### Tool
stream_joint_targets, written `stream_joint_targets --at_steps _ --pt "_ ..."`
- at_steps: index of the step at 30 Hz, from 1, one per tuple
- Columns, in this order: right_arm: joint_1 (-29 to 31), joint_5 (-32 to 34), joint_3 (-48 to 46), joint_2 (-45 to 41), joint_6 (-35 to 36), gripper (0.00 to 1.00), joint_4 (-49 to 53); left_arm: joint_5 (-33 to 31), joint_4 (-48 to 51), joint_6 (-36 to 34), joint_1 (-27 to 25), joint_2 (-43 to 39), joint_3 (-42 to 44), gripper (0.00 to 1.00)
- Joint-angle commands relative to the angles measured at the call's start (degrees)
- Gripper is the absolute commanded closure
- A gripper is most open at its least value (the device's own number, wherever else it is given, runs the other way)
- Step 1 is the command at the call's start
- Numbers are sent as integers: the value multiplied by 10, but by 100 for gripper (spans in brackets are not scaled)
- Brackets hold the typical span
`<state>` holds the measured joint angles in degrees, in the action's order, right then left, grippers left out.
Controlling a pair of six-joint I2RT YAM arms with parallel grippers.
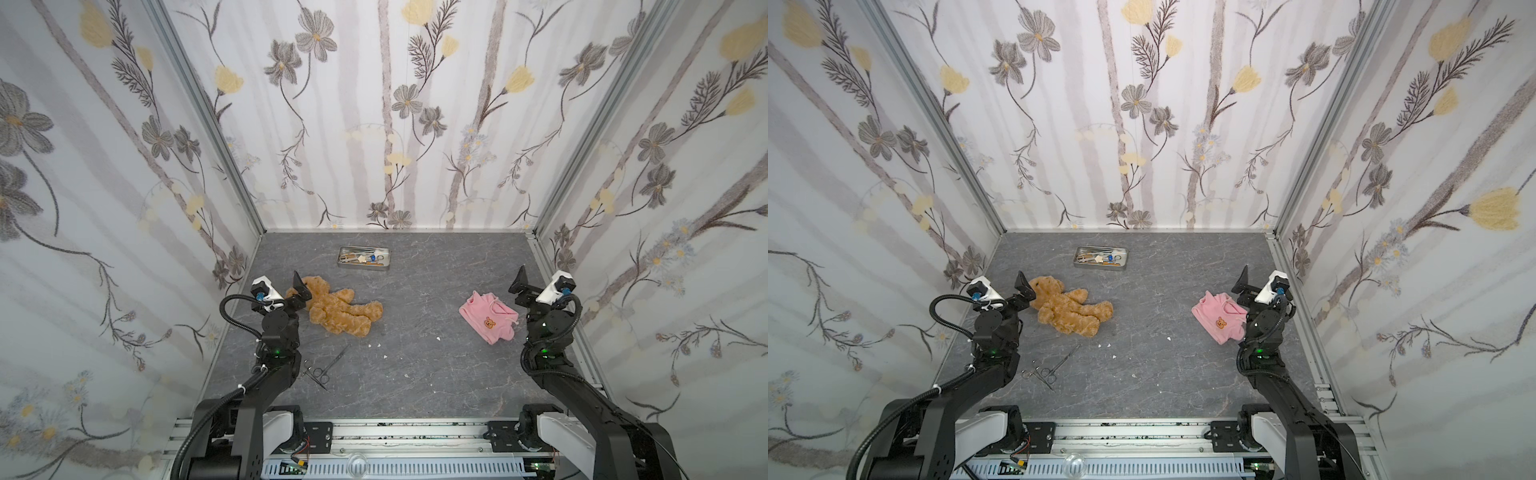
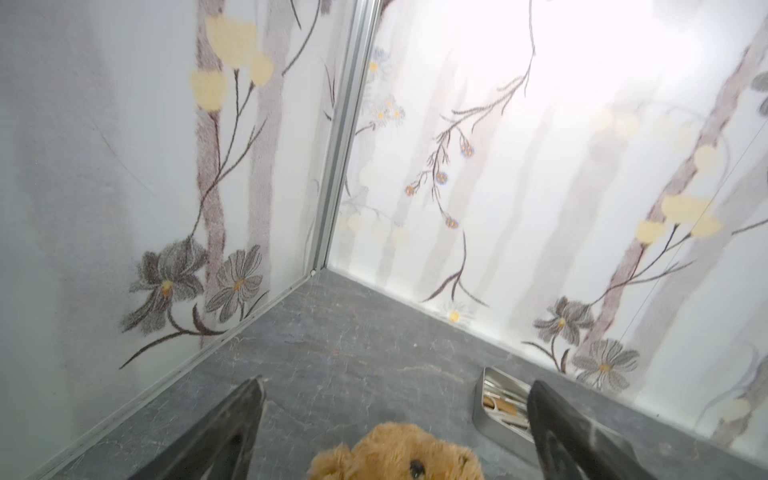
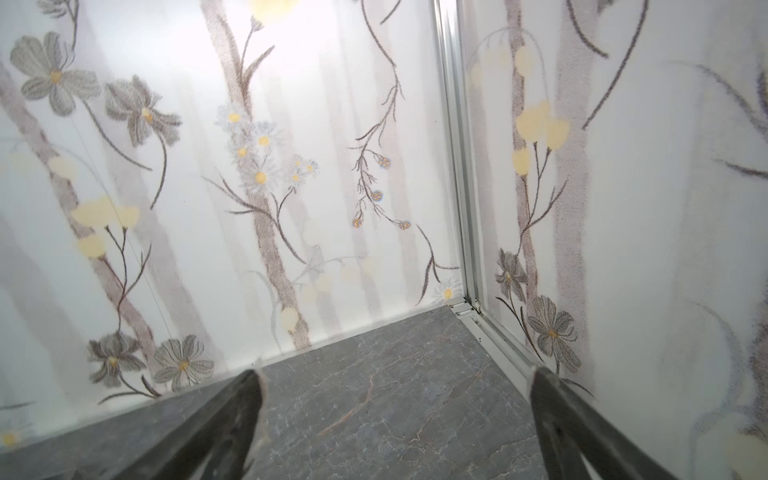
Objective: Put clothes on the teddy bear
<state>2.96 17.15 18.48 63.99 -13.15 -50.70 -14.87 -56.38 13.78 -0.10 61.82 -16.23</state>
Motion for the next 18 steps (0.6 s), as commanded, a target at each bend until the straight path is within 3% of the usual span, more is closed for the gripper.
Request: stream_joint_targets --at_steps 1,4,8,13,18 --pt "23 35 36 -15 -164 6 224 77 172 106 -1 -36 -45 0" --pt "69 31 81 15 -202 9 341 140 274 178 -15 -44 -93 1" --pt "90 -43 147 114 -221 12 468 161 412 199 -55 -29 -153 1" --pt "104 -100 164 210 -240 16 458 175 455 196 -73 -34 -167 1" --pt "129 -79 216 298 -229 20 463 175 455 192 -73 -37 -173 0"
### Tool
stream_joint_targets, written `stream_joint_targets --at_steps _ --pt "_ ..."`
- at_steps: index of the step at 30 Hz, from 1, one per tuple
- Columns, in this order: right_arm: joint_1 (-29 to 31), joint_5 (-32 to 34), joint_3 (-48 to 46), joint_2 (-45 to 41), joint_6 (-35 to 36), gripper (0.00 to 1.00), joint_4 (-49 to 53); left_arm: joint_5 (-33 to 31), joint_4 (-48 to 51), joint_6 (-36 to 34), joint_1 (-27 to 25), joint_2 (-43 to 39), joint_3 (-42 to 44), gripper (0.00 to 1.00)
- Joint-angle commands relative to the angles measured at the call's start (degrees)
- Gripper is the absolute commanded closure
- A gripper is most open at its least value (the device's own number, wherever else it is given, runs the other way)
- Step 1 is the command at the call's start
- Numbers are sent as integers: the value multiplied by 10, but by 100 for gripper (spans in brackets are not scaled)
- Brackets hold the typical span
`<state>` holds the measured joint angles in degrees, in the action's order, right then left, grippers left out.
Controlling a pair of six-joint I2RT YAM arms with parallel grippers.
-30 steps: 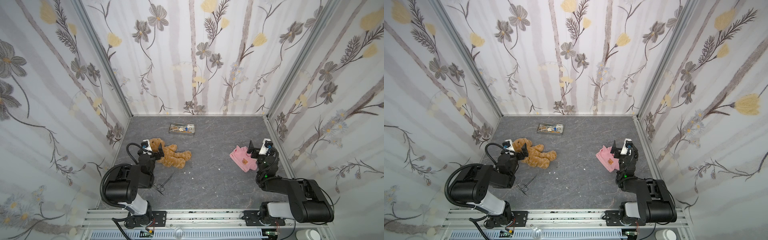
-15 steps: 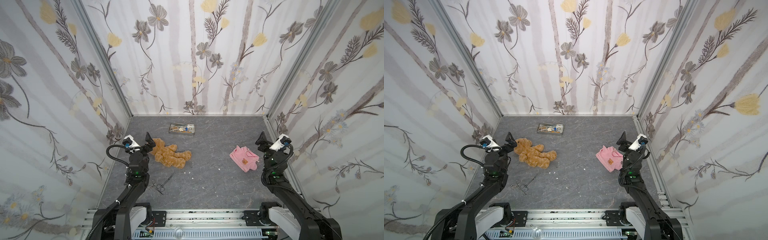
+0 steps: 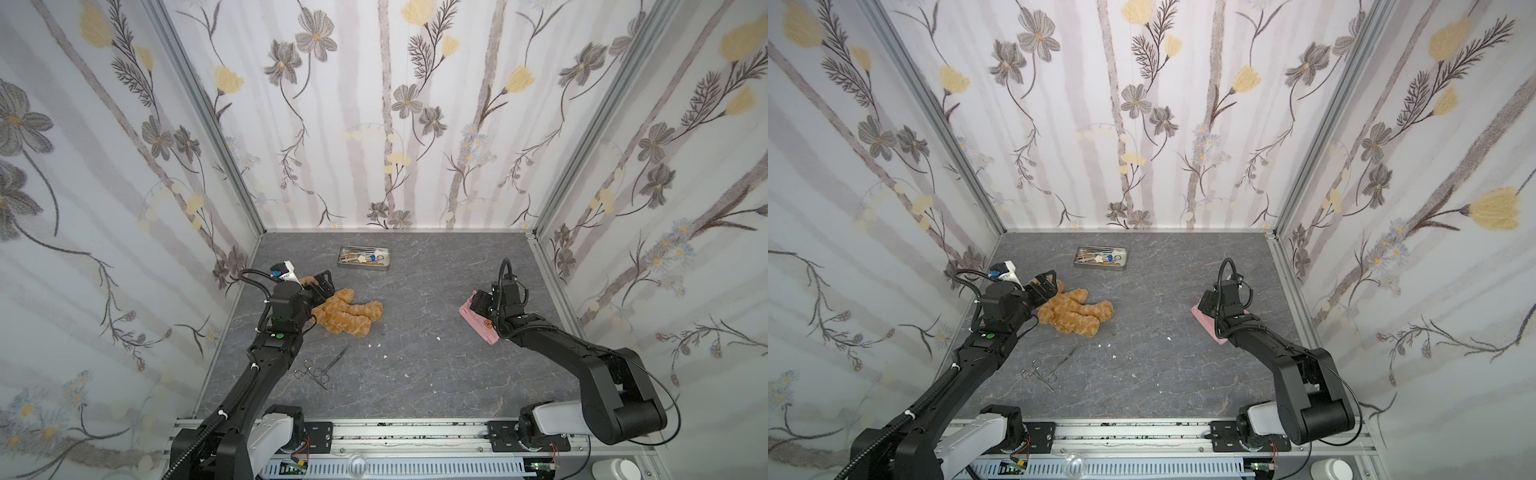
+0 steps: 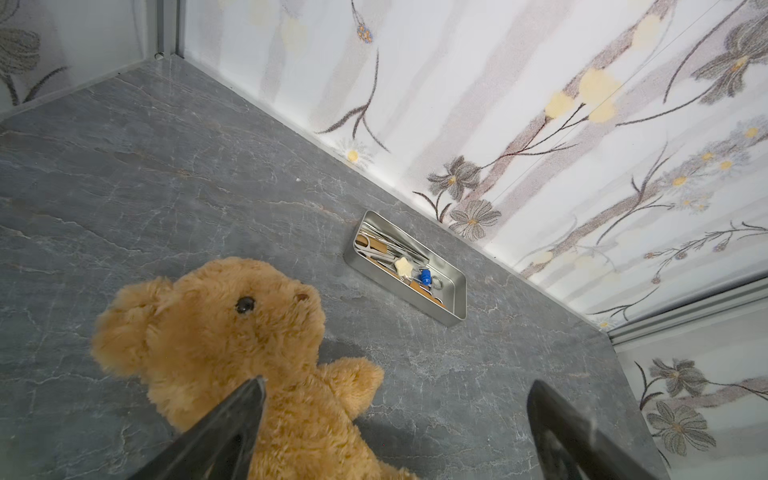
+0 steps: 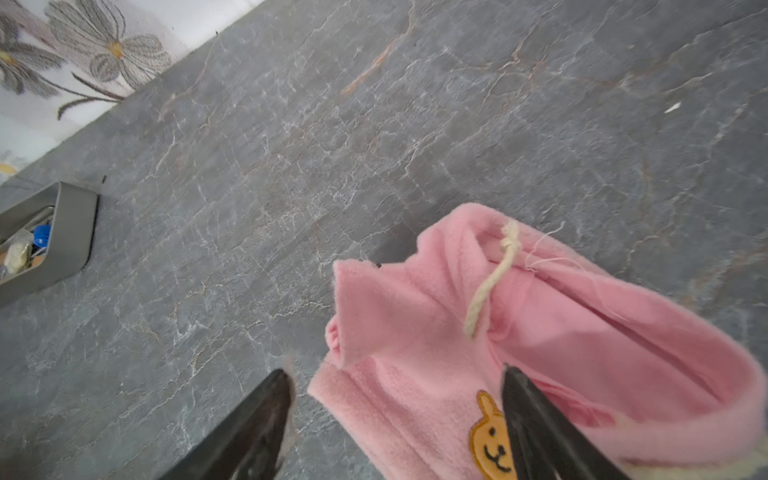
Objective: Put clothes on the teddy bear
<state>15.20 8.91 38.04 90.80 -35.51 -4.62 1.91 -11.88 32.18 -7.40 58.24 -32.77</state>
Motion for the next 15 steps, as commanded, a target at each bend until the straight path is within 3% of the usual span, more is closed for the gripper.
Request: stream_joint_targets --at_steps 1,5,9,15 --pt "6 5 31 47 -5 21 2 5 11 7 0 1 -7 0" --pt "10 23 82 100 9 28 25 1 19 5 0 11 -4 0" --pt "10 43 108 124 20 48 32 -20 35 10 10 14 -2 0" --pt "6 31 146 151 40 85 58 -8 68 49 77 29 10 0"
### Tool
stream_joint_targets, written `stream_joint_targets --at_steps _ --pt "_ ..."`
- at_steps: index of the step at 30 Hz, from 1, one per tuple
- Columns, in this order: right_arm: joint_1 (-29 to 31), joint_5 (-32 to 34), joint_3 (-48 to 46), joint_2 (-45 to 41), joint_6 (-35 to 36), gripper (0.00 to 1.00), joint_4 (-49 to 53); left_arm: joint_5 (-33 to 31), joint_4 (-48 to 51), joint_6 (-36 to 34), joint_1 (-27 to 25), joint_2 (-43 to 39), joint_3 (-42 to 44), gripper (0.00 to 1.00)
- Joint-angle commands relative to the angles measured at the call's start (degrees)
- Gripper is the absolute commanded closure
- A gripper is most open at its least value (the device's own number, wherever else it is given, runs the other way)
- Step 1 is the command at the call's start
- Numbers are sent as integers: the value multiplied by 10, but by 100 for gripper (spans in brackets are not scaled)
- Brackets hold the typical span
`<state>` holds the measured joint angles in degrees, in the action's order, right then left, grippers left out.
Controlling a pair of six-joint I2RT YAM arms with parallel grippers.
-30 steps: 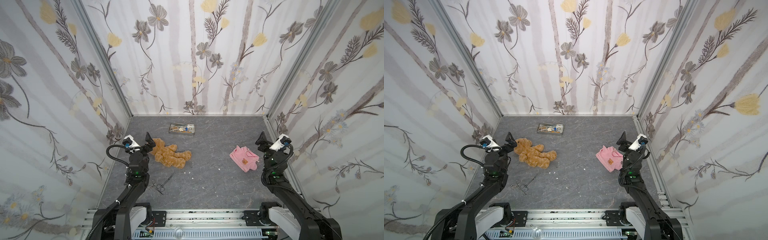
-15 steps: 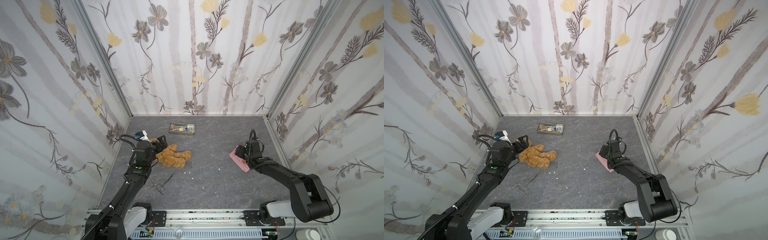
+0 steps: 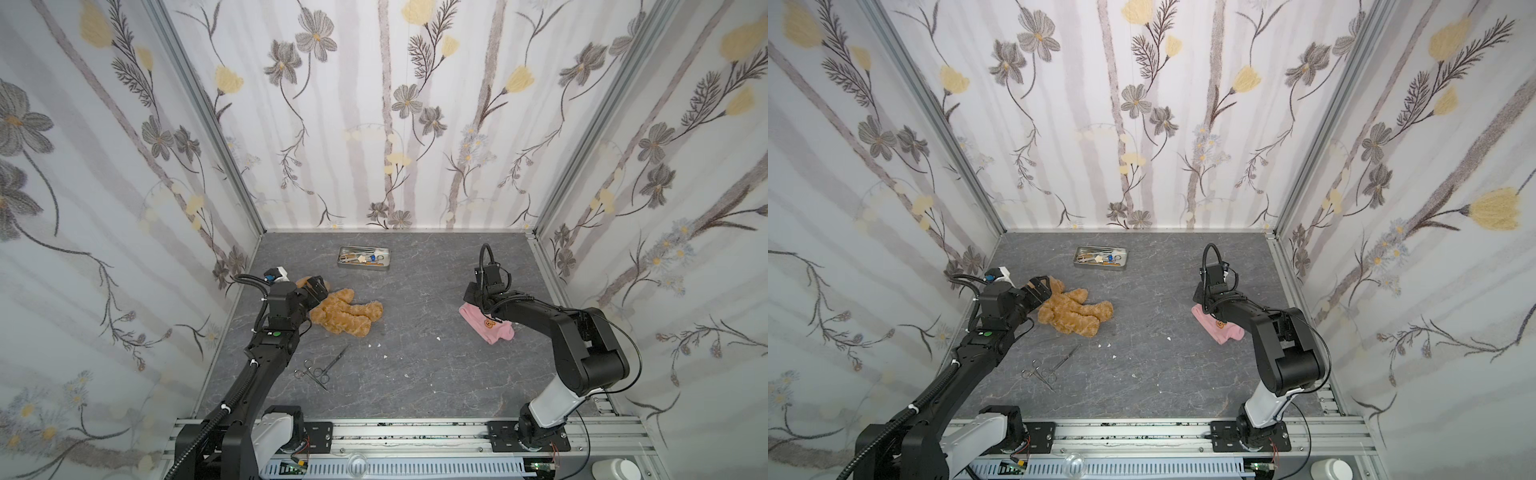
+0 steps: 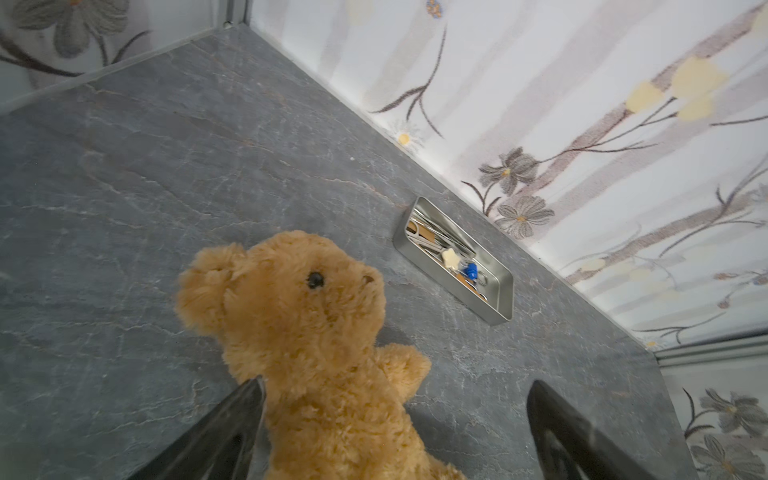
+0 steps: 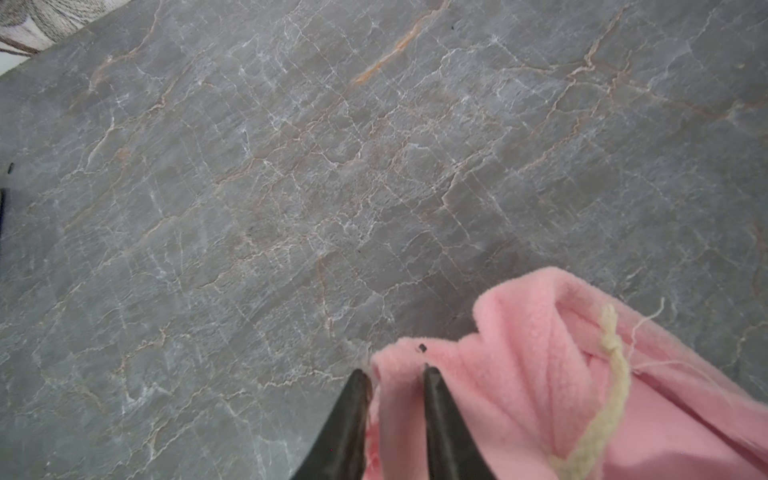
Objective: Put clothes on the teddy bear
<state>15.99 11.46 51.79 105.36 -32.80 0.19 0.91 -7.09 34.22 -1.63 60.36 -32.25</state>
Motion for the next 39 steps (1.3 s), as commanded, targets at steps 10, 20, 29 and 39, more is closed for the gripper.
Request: stream_joint_targets --at_steps 10,20,29,39 --pt "-15 -89 -36 -69 42 100 -45 88 15 14 31 132 -24 0" --pt "-20 -88 -69 -136 52 100 -10 109 0 37 -71 202 -55 5" --pt "-78 -114 -58 -180 73 100 -2 80 -33 101 -280 288 -108 7" --pt "-117 -86 -32 -265 97 100 55 96 -52 90 -415 459 -278 14"
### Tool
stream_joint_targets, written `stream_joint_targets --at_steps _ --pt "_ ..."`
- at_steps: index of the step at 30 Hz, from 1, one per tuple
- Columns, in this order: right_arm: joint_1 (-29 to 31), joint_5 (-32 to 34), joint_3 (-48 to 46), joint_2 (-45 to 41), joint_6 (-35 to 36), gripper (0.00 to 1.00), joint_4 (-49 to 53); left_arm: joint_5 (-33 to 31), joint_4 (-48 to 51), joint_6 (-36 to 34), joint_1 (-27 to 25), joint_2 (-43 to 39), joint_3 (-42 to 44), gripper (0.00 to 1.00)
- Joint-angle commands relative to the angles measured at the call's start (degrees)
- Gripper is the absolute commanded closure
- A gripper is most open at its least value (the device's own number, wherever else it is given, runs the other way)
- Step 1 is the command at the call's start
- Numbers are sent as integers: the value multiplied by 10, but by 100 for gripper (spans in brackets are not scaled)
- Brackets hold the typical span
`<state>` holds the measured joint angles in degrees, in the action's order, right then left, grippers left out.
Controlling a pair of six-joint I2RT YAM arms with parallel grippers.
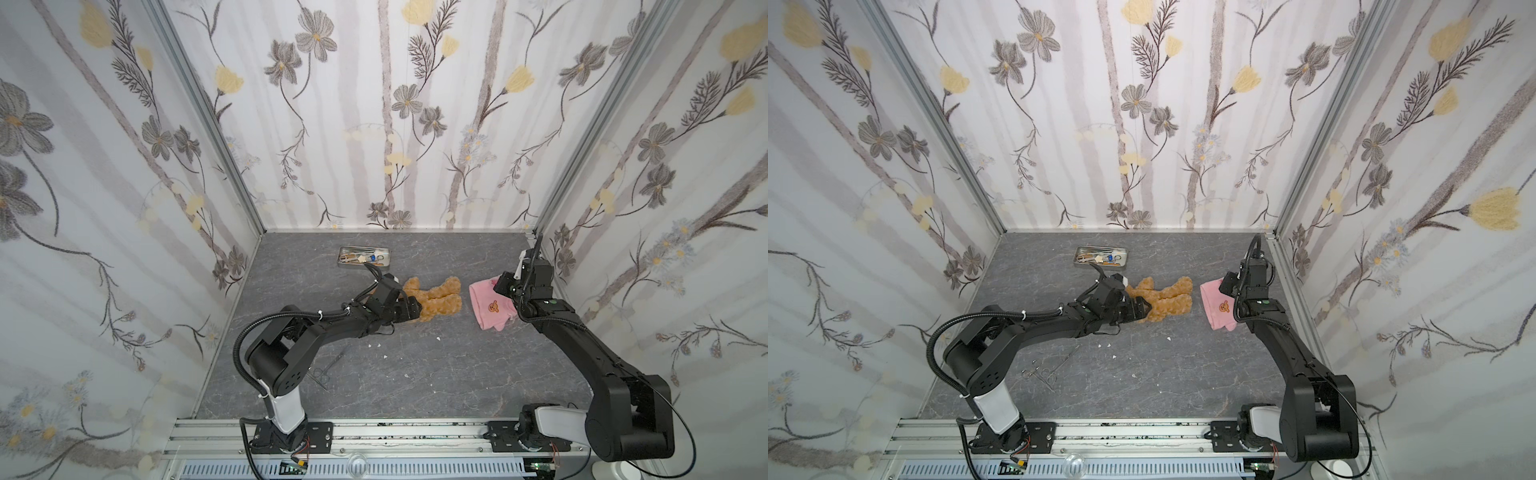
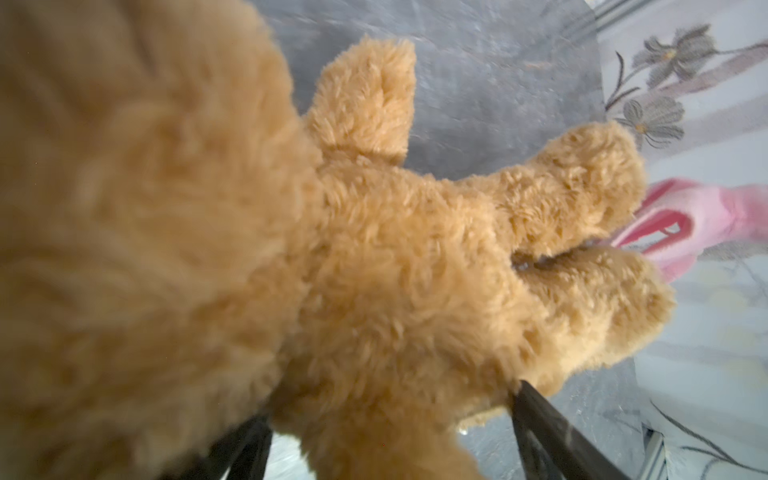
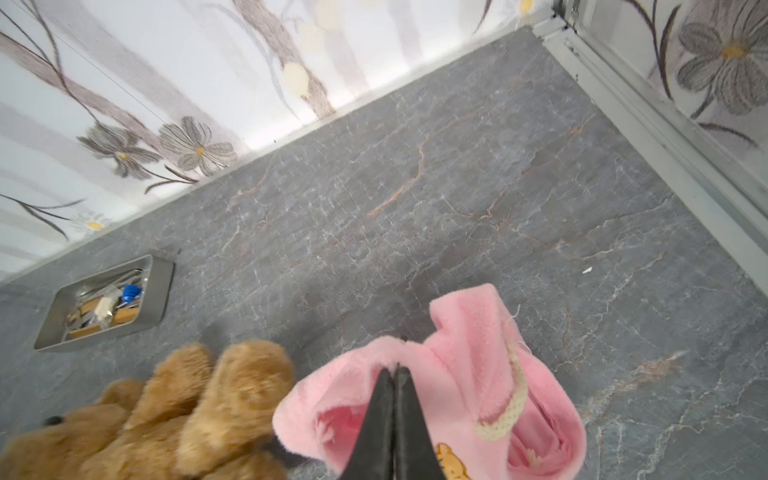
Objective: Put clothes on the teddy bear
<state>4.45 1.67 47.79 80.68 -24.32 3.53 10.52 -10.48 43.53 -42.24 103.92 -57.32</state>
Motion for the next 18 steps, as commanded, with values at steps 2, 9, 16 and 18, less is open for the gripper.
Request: stream_joint_targets --at_steps 2,9,16,18 --pt "-1 23 9 -43 18 100 33 13 -17 -19 -17 46 -51 18" --pt "2 45 71 -113 59 100 89 93 1 -87 -32 90 -94 31" --pt "76 -29 177 -90 94 100 120 50 79 -191 -25 60 -142 17" --pt "110 -17 198 -81 105 100 133 34 87 -206 -14 25 -126 7"
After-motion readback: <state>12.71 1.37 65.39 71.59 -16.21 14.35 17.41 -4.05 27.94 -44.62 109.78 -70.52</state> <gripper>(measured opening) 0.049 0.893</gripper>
